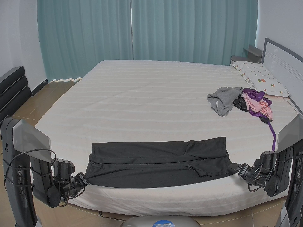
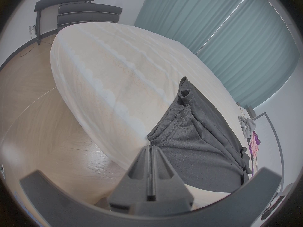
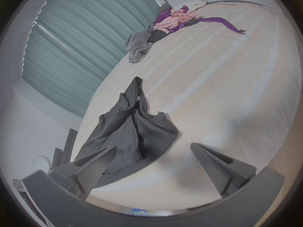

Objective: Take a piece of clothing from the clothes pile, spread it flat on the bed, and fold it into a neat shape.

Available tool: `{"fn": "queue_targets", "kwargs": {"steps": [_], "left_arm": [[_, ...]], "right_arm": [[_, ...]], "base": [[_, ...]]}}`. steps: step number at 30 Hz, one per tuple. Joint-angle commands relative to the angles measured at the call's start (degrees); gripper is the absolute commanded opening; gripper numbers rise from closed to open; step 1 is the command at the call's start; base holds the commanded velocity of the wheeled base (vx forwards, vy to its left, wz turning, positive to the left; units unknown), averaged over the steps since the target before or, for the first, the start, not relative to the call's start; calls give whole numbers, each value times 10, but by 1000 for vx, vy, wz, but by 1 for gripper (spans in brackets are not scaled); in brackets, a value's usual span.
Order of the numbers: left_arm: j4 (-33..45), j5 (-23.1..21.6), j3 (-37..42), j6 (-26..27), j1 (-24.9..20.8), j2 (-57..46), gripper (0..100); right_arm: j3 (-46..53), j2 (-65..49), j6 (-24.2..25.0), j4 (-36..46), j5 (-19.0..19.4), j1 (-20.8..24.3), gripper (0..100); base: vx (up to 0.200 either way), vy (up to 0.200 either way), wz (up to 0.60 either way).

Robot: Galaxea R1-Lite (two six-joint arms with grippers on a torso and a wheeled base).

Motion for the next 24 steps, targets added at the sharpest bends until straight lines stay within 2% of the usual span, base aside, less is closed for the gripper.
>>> {"fn": "queue_targets", "kwargs": {"steps": [1,4,5,12,24], "left_arm": [[0,0,1,0,0,1,0],[0,0,-1,0,0,1,0],[0,0,-1,0,0,2,0],[0,0,-2,0,0,3,0],[-1,0,-5,1,6,-3,0]], "right_arm": [[-25,31,1,-8,0,7,100],[-39,36,1,-8,0,7,100],[-44,40,1,-8,-1,7,0],[-40,31,18,-8,-29,6,0],[17,-27,25,-8,-28,-1,0]], "base": [[0,0,0],[0,0,0],[0,0,0],[0,0,0],[0,0,0]]}}
